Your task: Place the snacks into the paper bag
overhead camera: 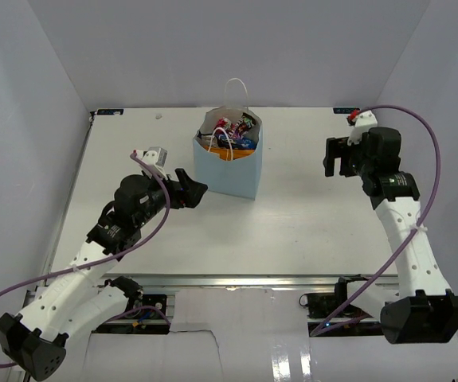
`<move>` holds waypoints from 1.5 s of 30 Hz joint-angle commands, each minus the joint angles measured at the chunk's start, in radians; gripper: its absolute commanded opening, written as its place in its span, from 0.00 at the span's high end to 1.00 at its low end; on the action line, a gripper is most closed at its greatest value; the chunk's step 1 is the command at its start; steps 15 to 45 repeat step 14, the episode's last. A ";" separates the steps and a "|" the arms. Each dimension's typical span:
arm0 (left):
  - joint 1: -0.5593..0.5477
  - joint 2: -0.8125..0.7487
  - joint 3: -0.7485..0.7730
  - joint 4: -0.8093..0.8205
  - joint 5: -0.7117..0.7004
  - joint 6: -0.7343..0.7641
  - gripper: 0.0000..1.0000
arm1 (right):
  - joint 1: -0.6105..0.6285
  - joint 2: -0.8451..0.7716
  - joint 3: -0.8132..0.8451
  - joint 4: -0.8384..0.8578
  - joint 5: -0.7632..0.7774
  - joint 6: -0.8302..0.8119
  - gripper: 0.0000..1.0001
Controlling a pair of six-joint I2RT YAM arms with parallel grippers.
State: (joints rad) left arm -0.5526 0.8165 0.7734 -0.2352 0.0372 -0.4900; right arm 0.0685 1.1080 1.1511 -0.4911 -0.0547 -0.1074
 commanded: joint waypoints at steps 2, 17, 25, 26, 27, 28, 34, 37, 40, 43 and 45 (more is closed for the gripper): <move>0.005 -0.031 0.003 -0.009 0.032 0.007 0.02 | -0.032 -0.126 -0.060 -0.029 0.168 0.044 0.10; 0.005 -0.051 -0.020 -0.029 0.047 -0.019 0.02 | -0.053 -0.255 -0.083 -0.040 0.216 0.000 0.10; 0.005 -0.051 -0.020 -0.029 0.047 -0.019 0.02 | -0.053 -0.255 -0.083 -0.040 0.216 0.000 0.10; 0.005 -0.051 -0.020 -0.029 0.047 -0.019 0.02 | -0.053 -0.255 -0.083 -0.040 0.216 0.000 0.10; 0.005 -0.051 -0.020 -0.029 0.047 -0.019 0.02 | -0.053 -0.255 -0.083 -0.040 0.216 0.000 0.10; 0.005 -0.051 -0.020 -0.029 0.047 -0.019 0.02 | -0.053 -0.255 -0.083 -0.040 0.216 0.000 0.10; 0.005 -0.051 -0.020 -0.029 0.047 -0.019 0.02 | -0.053 -0.255 -0.083 -0.040 0.216 0.000 0.10; 0.005 -0.051 -0.020 -0.029 0.047 -0.019 0.02 | -0.053 -0.255 -0.083 -0.040 0.216 0.000 0.10; 0.005 -0.051 -0.020 -0.029 0.047 -0.019 0.02 | -0.053 -0.255 -0.083 -0.040 0.216 0.000 0.10; 0.005 -0.051 -0.020 -0.029 0.047 -0.019 0.02 | -0.053 -0.255 -0.083 -0.040 0.216 0.000 0.10; 0.005 -0.051 -0.020 -0.029 0.047 -0.019 0.02 | -0.053 -0.255 -0.083 -0.040 0.216 0.000 0.10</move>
